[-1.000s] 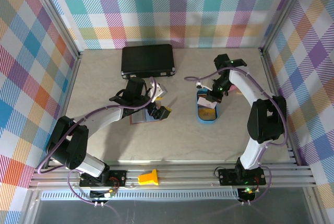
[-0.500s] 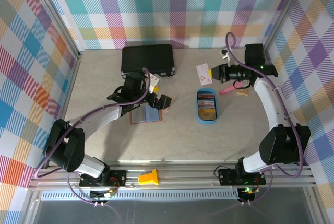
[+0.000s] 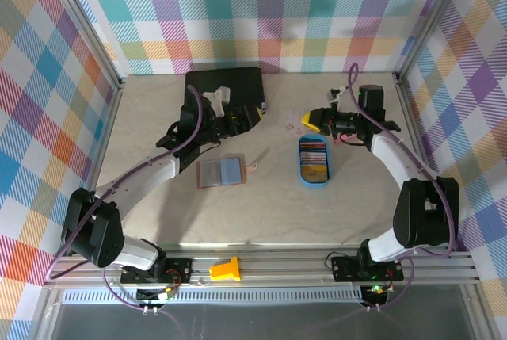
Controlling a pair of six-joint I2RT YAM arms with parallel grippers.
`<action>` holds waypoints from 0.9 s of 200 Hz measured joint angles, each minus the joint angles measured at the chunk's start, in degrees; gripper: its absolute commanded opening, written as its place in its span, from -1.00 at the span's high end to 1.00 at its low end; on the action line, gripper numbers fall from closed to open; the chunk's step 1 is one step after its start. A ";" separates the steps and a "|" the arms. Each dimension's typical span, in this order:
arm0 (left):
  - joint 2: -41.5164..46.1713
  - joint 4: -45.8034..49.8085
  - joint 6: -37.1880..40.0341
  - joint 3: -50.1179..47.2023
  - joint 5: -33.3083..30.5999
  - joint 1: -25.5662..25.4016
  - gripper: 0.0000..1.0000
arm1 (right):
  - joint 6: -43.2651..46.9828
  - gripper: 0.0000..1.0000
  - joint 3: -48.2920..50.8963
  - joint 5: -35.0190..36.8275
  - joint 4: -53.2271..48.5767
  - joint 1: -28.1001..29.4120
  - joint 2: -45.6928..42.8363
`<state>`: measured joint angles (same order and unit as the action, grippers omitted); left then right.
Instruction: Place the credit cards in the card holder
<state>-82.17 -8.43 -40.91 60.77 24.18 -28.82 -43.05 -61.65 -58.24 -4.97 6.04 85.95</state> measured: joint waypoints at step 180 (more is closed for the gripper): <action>-11.15 -9.25 -25.75 4.66 9.40 1.33 -0.20 | -24.55 1.00 -0.09 -1.46 25.29 6.82 9.97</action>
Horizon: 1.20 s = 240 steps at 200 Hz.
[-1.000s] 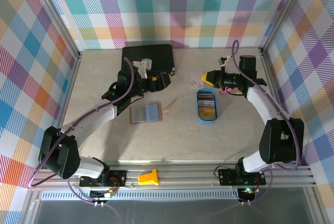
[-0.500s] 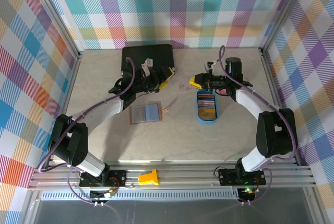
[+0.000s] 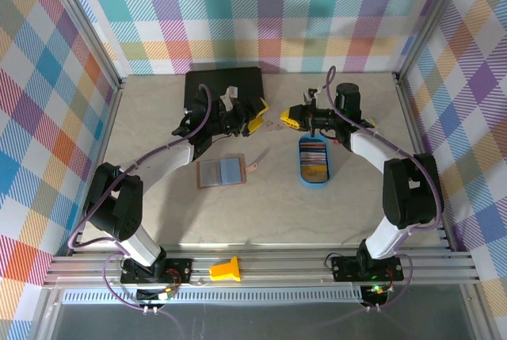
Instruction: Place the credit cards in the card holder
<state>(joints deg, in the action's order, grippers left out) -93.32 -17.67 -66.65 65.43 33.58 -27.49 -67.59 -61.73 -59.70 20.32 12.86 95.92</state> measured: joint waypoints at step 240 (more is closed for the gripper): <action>-0.94 -16.85 -6.49 -5.33 1.95 0.26 1.00 | -9.90 0.27 8.66 -2.49 16.11 -1.84 -3.93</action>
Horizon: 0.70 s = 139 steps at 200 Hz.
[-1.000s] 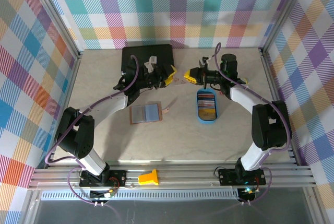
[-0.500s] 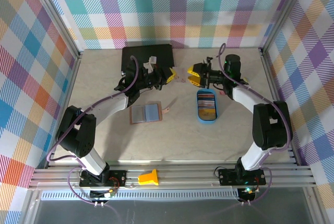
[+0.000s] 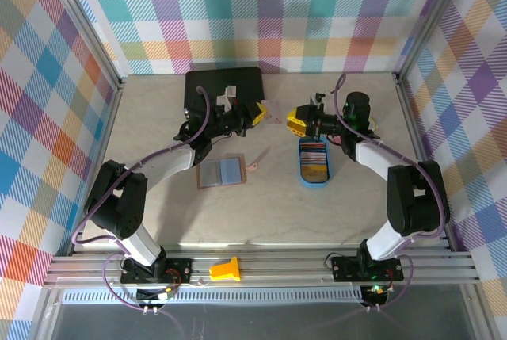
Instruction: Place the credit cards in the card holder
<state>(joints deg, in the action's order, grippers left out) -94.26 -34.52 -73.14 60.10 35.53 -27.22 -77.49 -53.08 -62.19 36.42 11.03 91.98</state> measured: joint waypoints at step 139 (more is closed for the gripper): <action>0.00 -3.48 -1.46 -1.73 -0.42 0.09 -0.48 | -5.22 1.00 -1.90 2.32 8.96 2.95 3.72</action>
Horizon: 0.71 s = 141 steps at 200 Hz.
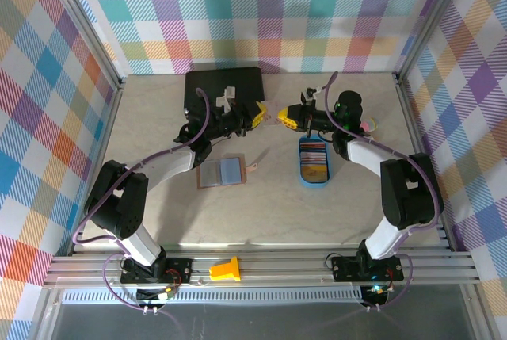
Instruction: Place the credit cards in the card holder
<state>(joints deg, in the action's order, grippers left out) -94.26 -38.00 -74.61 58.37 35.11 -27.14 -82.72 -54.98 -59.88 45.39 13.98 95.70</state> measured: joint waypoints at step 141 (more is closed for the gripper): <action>37.48 51.39 30.99 -20.11 -0.79 26.97 -1.00 | 27.74 1.00 6.36 23.98 -23.19 21.40 -5.53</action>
<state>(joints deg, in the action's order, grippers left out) -56.77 13.39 -43.62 38.26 34.33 -0.16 -54.98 -48.62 -35.90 22.20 35.38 90.17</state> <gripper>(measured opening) 0.998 0.040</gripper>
